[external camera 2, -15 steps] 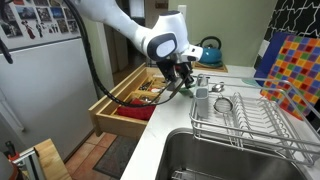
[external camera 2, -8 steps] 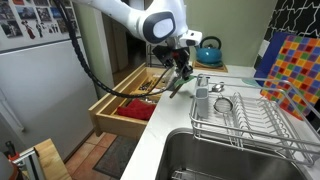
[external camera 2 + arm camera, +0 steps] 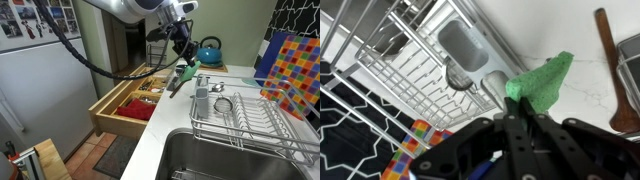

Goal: Put the green thing onto the dish rack

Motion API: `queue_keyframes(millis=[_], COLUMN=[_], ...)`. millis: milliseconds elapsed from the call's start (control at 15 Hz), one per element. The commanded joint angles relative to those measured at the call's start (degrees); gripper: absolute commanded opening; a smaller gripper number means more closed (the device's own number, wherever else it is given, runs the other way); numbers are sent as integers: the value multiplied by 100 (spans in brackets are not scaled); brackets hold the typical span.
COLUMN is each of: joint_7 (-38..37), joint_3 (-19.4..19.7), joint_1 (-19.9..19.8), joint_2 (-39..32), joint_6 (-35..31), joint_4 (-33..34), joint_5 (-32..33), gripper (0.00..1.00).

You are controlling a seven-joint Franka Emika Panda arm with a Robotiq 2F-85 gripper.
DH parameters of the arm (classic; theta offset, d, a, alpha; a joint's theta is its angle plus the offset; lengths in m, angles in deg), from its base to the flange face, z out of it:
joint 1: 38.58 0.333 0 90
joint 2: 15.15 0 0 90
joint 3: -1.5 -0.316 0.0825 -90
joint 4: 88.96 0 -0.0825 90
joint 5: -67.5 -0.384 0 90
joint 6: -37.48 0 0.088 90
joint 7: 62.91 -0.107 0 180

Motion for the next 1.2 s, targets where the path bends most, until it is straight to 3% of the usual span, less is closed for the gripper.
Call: queue_keyframes(millis=[0, 200, 267, 533, 600, 867, 1133], joint_7=[330, 680, 494, 625, 652, 1402, 2530], joint_3=[-16, 36, -16, -12, -15, 41, 154], joint_1=[-22, -58, -39, -66, -100, -107, -102], joint_2=[372, 553, 297, 420, 475, 667, 857], joint_6=[-36, -290, -47, -131, -317, -597, -640], joint_4=[-311, -483, -149, -263, -321, -454, -574], joint_5=[947, 1013, 936, 934, 1247, 1749, 1646], gripper=[5, 5, 9, 5, 5, 5, 5])
